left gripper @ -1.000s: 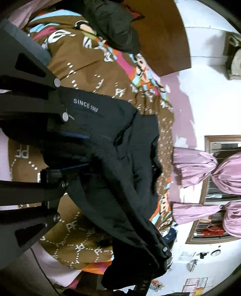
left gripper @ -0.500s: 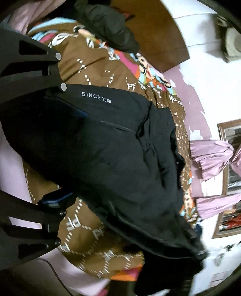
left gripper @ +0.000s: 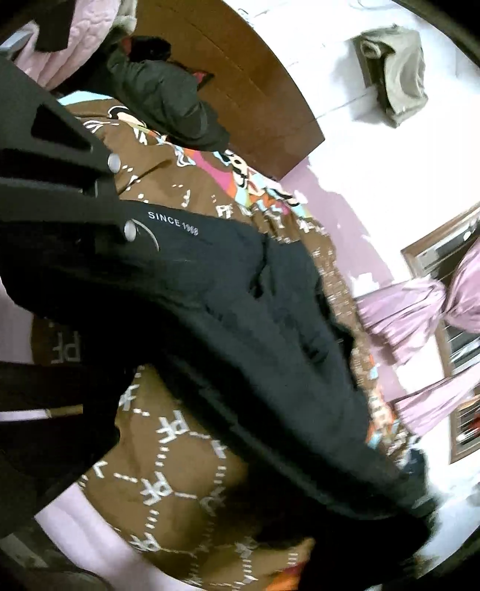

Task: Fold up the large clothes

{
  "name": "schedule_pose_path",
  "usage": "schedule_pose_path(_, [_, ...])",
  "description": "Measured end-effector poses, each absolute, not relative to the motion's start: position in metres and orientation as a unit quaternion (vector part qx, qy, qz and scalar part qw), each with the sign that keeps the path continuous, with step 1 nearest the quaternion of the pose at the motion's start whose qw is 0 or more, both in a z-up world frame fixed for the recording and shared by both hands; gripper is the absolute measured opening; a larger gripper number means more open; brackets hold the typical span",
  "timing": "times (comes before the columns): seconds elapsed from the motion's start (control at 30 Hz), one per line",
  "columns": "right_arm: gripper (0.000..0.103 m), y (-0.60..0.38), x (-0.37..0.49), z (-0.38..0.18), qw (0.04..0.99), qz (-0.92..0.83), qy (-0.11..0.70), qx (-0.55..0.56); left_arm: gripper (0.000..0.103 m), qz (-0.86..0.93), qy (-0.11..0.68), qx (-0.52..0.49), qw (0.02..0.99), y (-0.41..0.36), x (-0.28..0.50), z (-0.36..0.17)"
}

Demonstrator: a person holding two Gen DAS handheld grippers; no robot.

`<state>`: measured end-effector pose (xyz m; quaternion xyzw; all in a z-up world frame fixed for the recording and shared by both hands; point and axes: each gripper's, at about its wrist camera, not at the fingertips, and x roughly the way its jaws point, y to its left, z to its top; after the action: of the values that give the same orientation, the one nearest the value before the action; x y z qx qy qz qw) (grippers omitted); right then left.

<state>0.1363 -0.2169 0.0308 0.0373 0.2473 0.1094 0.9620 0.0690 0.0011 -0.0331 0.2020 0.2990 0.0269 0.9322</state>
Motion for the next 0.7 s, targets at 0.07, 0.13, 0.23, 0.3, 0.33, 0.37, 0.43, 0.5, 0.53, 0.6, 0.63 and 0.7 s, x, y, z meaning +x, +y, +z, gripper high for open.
schedule_pose_path(0.07, [0.010, -0.220, 0.124, 0.032, 0.965, 0.107, 0.236, 0.027, 0.015, 0.023, 0.271, 0.181, 0.945, 0.008, 0.065, -0.020])
schedule_pose_path(0.13, [0.009, -0.226, 0.111, 0.037, 0.969, 0.109, 0.221, 0.029, 0.012, 0.009, 0.237, 0.149, 0.960, 0.017, 0.055, -0.002])
schedule_pose_path(0.23, [0.009, -0.238, 0.090, 0.051, 0.969, 0.128, 0.204, 0.053, 0.010, -0.005, 0.212, 0.116, 0.970, 0.023, 0.040, 0.023])
schedule_pose_path(0.3, [0.008, -0.238, 0.072, 0.063, 0.973, 0.134, 0.185, 0.035, 0.010, -0.020, 0.206, 0.090, 0.974, 0.029, 0.030, 0.040])
schedule_pose_path(0.33, [0.008, -0.237, 0.067, 0.068, 0.974, 0.137, 0.179, 0.028, 0.009, -0.025, 0.204, 0.081, 0.975, 0.031, 0.026, 0.046])
schedule_pose_path(0.37, [0.008, -0.236, 0.061, 0.073, 0.975, 0.142, 0.172, 0.022, 0.009, -0.029, 0.203, 0.076, 0.976, 0.034, 0.021, 0.053])
schedule_pose_path(0.43, [0.008, -0.235, 0.048, 0.085, 0.975, 0.154, 0.162, 0.014, 0.008, -0.034, 0.200, 0.072, 0.977, 0.034, 0.012, 0.067])
schedule_pose_path(0.5, [0.007, -0.233, 0.034, 0.094, 0.974, 0.164, 0.155, 0.002, 0.008, -0.041, 0.198, 0.066, 0.977, 0.033, -0.001, 0.084])
schedule_pose_path(0.53, [0.007, -0.233, 0.026, 0.100, 0.974, 0.170, 0.152, -0.006, 0.008, -0.045, 0.199, 0.061, 0.977, 0.034, -0.008, 0.093])
schedule_pose_path(0.6, [0.007, -0.233, 0.010, 0.111, 0.971, 0.187, 0.146, -0.013, 0.008, -0.053, 0.201, 0.054, 0.977, 0.035, -0.022, 0.111])
schedule_pose_path(0.63, [0.007, -0.234, 0.002, 0.115, 0.970, 0.195, 0.142, -0.016, 0.008, -0.056, 0.199, 0.054, 0.977, 0.035, -0.029, 0.118])
schedule_pose_path(0.7, [0.007, -0.234, -0.012, 0.126, 0.969, 0.209, 0.130, -0.029, 0.008, -0.062, 0.190, 0.059, 0.978, 0.035, -0.042, 0.134])
